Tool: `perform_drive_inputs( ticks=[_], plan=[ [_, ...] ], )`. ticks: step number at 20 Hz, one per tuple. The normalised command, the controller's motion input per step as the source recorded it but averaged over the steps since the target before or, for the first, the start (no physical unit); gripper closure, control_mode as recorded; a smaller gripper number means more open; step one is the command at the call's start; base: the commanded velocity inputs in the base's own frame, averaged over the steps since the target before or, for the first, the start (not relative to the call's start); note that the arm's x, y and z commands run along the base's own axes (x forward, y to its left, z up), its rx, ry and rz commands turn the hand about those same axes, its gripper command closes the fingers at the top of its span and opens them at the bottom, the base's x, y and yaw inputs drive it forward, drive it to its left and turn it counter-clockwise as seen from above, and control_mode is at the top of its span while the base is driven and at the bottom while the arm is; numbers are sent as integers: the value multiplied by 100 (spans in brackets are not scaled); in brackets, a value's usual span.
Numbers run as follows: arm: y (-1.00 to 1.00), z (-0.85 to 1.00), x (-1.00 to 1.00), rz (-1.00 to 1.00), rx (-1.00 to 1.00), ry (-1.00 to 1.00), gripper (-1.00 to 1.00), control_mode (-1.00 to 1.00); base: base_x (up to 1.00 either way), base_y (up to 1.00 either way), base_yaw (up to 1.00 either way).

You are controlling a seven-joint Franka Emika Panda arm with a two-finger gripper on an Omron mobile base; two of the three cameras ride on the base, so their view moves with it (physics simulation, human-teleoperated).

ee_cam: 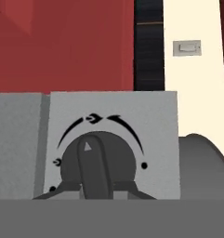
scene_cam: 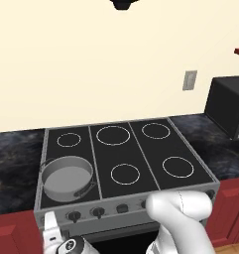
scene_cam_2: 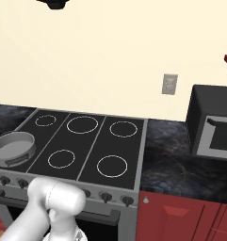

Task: Turn off the front left burner of the stove.

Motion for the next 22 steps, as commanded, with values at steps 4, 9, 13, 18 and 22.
perform_drive_inputs(
  ticks=[4,9,13,18,22],
  plan=[
    [27,37,21,1,32,0,100,-100,0,0,0],
    [34,37,17,0,39,2,100,-100,0,0,0],
    [39,44,27,0,39,4,100,-100,0,0,0],
    [40,47,34,0,39,6,100,-100,0,0,0],
    [35,54,45,0,38,10,100,-100,0,0,0]
  ],
)
